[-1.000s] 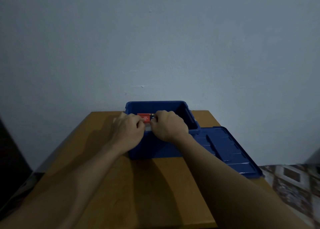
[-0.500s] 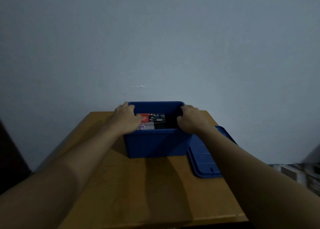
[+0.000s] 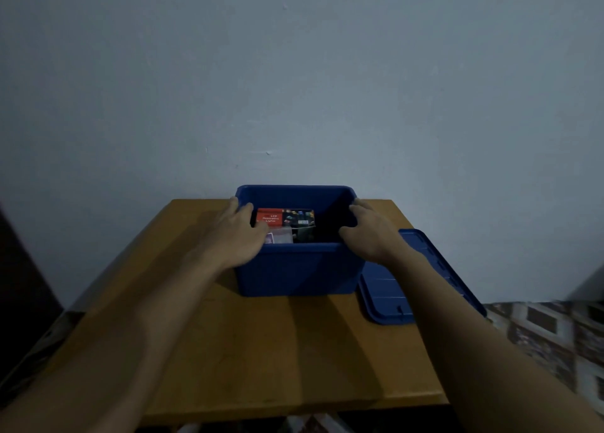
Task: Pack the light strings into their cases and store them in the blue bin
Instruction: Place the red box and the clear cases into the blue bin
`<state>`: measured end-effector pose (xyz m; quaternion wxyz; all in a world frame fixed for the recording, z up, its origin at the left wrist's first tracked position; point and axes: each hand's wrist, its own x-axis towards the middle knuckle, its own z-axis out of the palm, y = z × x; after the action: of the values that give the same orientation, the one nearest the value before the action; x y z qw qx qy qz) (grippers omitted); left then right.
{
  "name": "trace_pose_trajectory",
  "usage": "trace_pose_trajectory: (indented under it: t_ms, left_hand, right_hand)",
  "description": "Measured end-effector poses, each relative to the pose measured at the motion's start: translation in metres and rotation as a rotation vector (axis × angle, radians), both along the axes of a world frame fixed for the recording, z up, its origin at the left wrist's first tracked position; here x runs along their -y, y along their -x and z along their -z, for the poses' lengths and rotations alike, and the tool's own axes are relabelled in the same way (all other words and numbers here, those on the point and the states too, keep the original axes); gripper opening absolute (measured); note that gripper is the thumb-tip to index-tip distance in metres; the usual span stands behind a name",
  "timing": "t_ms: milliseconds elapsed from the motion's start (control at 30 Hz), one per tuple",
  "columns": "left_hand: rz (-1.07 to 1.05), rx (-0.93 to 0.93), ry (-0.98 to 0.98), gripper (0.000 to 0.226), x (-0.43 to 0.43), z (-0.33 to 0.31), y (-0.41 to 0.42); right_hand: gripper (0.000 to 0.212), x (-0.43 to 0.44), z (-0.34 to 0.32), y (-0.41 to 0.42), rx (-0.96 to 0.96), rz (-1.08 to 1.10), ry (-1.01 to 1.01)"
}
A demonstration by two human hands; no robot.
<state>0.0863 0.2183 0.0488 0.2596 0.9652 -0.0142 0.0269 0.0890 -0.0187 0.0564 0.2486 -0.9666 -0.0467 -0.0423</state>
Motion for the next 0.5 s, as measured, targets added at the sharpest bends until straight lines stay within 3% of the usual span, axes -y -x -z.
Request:
trace_pose_trajectory:
  t_ms: [500]
  left_hand:
    - [-0.053,0.082,0.059,0.053,-0.005,0.008,0.083]
  right_hand:
    - [0.068,0.007,0.020,0.075,0.030,-0.015,-0.064]
